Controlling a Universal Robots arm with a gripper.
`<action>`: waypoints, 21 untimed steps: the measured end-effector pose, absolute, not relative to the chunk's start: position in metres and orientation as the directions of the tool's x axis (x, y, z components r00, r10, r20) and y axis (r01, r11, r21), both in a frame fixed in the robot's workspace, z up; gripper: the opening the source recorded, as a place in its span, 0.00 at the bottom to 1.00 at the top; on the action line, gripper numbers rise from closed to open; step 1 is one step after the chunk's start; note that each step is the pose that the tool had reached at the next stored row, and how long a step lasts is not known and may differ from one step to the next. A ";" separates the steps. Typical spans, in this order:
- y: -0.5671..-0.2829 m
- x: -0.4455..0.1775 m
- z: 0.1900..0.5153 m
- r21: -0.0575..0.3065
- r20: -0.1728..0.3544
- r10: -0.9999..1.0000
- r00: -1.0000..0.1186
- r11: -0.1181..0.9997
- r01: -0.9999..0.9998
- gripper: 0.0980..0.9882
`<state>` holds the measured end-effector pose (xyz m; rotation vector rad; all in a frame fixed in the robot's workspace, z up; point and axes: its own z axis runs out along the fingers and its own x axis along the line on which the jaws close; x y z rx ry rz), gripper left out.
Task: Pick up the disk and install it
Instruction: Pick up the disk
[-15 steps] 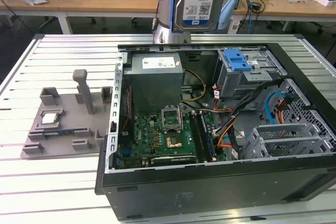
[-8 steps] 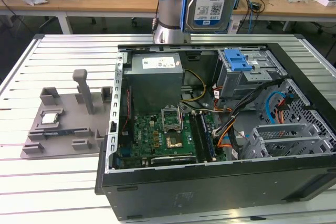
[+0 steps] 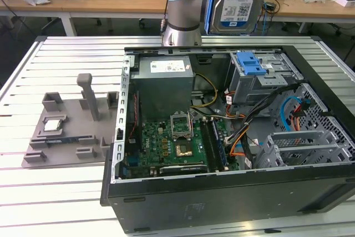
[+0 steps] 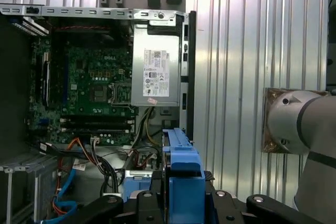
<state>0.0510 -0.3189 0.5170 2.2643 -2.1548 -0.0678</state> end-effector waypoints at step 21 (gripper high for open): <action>-0.319 0.134 0.517 0.041 -0.021 -0.999 0.049 -0.050 -0.998 0.30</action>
